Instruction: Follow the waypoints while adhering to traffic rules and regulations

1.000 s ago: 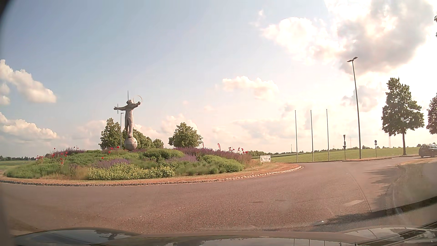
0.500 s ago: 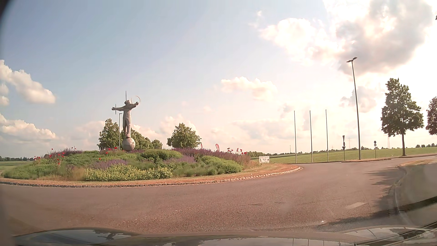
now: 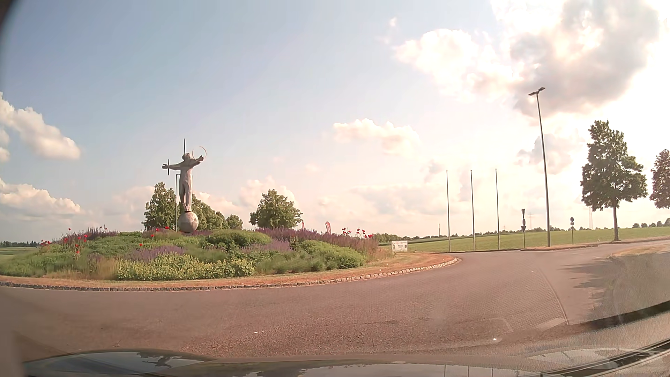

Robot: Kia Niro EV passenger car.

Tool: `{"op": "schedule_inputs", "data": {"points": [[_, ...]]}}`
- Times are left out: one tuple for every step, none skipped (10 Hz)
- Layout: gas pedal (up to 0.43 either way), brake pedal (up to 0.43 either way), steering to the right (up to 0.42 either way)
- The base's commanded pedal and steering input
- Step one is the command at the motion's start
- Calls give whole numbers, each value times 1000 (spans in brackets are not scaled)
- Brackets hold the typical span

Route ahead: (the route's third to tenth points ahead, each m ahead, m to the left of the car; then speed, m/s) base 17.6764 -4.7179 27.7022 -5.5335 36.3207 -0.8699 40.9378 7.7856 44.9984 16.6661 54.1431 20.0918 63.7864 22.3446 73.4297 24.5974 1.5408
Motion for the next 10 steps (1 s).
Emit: {"op": "schedule_inputs", "data": {"points": [[429, 12, 129], [429, 12, 137], [429, 18, 143], [441, 12, 155], [441, 18, 171], [441, 18, 195], [441, 12, 216], [429, 12, 236], [421, 12, 251], [358, 12, 258]]}}
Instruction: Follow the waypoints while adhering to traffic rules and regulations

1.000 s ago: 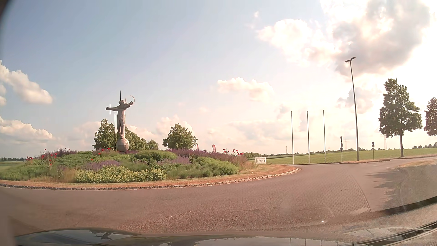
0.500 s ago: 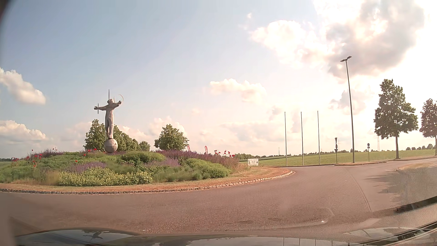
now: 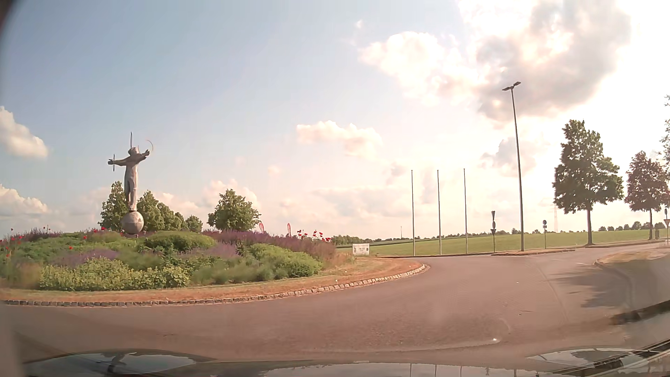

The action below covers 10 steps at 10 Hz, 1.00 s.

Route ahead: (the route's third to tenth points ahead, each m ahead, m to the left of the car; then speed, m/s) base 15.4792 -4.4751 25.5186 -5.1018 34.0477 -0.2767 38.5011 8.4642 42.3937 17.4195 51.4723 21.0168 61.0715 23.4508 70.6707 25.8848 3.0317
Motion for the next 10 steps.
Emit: {"op": "schedule_inputs", "data": {"points": [[299, 12, 270], [268, 12, 290], [260, 12, 305], [260, 12, 324], [268, 12, 336], [268, 12, 342], [268, 6, 344], [268, 12, 344], [268, 12, 344], [260, 12, 342]]}}
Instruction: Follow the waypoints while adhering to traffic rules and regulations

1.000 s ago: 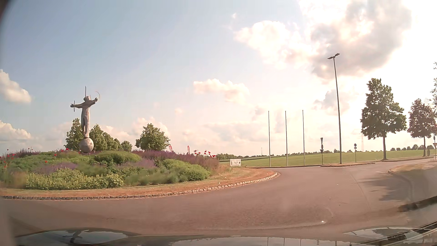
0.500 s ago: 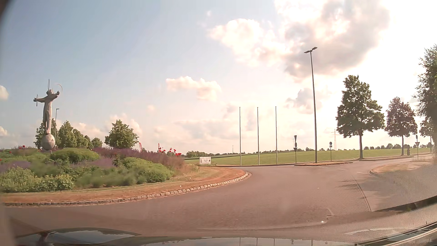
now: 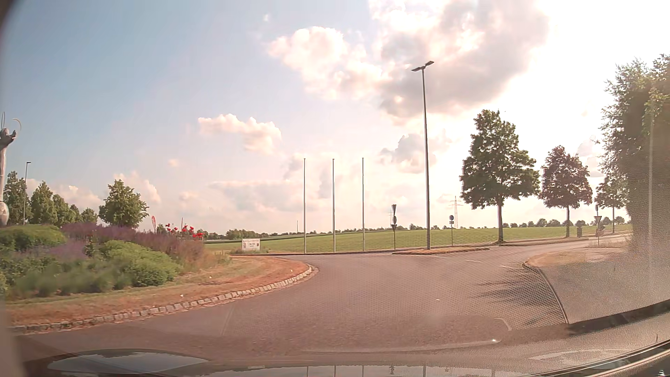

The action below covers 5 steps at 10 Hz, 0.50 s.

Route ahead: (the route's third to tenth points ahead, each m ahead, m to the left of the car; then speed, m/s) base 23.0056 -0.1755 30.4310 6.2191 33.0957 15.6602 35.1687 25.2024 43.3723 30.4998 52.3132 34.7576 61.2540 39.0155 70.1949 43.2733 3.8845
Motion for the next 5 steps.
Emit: {"op": "schedule_inputs", "data": {"points": [[260, 12, 327], [248, 12, 295], [240, 12, 260], [197, 12, 221], [197, 12, 182]]}}
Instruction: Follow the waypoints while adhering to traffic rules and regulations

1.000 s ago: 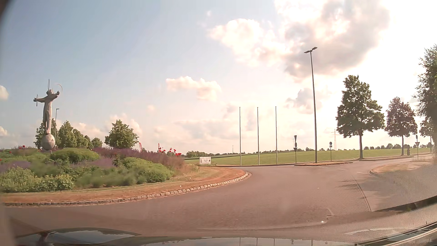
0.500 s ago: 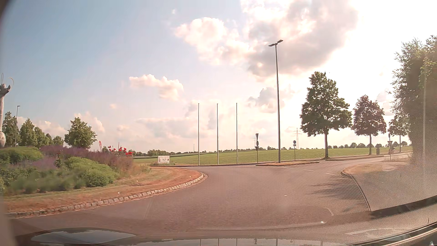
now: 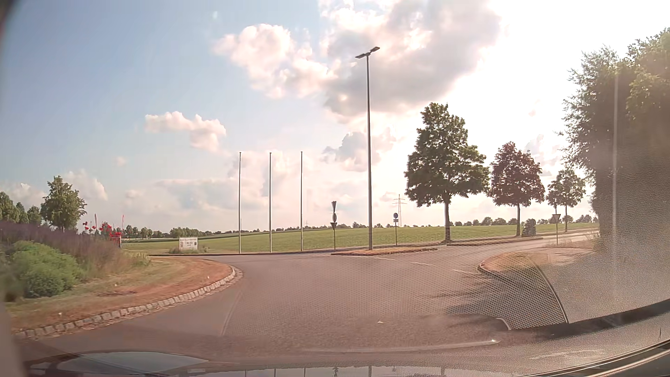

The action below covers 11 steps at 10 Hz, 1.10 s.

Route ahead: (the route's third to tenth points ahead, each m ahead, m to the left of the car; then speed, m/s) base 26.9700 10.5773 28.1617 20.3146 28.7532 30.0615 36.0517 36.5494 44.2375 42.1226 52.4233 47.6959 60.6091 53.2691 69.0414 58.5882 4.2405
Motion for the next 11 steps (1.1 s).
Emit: {"op": "schedule_inputs", "data": {"points": [[197, 18, 152], [197, 12, 122], [197, 12, 100], [197, 6, 88], [189, 18, 75], [169, 12, 67], [169, 12, 55], [157, 12, 36], [157, 12, 18], [138, 18, 1], [130, 6, -18]]}}
